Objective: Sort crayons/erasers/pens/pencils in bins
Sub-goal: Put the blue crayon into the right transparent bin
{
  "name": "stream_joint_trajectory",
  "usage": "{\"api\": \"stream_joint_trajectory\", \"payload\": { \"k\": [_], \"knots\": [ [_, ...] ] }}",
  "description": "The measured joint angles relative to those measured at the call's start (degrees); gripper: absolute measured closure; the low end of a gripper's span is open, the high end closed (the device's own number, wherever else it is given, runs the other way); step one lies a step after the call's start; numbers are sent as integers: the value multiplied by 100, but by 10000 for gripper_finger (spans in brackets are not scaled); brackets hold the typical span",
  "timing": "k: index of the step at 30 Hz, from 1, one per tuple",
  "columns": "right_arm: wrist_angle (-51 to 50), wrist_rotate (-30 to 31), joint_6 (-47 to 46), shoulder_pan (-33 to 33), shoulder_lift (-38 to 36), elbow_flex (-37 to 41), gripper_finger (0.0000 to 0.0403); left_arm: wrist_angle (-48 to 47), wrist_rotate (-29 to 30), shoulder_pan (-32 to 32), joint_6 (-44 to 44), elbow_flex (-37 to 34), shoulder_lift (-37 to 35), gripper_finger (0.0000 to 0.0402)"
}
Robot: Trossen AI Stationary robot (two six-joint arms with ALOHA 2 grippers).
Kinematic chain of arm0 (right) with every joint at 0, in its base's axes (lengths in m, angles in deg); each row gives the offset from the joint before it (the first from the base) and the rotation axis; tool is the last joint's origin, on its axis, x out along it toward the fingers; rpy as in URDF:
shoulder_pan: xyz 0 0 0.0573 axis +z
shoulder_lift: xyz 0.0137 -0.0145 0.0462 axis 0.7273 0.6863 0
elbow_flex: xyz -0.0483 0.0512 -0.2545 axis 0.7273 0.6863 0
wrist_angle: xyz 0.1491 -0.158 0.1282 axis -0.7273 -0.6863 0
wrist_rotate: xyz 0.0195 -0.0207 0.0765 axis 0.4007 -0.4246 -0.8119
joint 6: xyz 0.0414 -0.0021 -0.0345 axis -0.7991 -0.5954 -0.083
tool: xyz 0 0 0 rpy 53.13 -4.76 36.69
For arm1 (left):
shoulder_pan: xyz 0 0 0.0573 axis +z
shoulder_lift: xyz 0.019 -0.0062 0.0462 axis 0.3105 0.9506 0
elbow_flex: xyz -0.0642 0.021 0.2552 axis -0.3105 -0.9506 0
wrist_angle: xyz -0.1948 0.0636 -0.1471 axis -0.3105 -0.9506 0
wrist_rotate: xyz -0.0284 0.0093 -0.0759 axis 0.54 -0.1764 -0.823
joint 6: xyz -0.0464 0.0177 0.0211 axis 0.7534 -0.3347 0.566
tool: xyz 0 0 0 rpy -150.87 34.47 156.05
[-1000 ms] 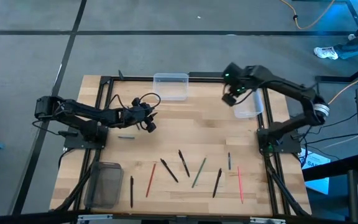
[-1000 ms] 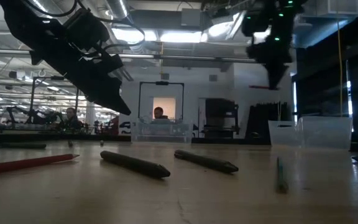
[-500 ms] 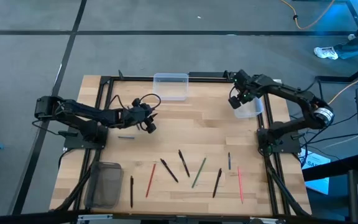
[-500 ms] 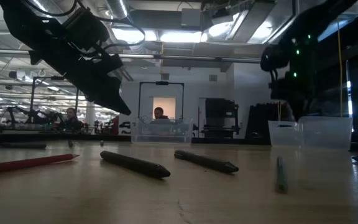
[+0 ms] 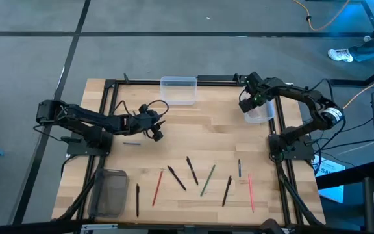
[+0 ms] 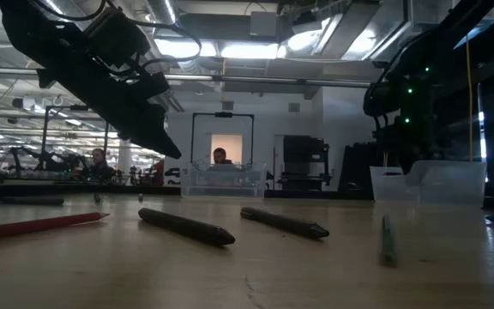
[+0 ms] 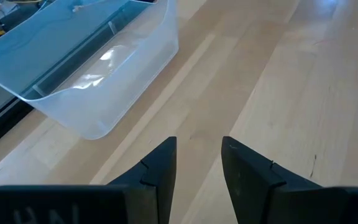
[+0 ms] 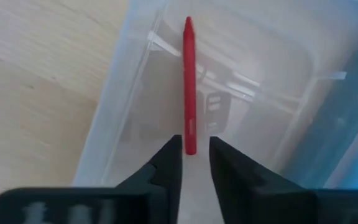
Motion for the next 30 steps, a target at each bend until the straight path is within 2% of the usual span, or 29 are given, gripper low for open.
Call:
{"api": "stream_joint_trajectory", "payload": {
  "k": [4,8,12,15,18,21,26,30],
  "knots": [
    [53,3,5,0,0,0,280,0,0,0,0,0,0,282],
    [-23,1,234,0,0,-143,270,0,2,0,0,0,0,282],
    [-451,-513,307,128,-265,-825,270,1,5,2,-29,0,0,282],
    [-520,-563,271,429,-735,-1458,270,2,120,2,-39,0,0,282],
    [-503,-462,133,915,-1152,-1835,270,4,211,4,-42,0,0,282],
    [-450,-728,582,1720,-1398,-1869,270,25,308,8,-149,0,0,282],
    [-690,-806,975,3270,-1421,-1352,270,118,402,8,-297,-2,0,282],
    [-1165,-811,1157,4156,-1324,-776,270,118,407,-47,-257,-2,0,282]
  ]
}}
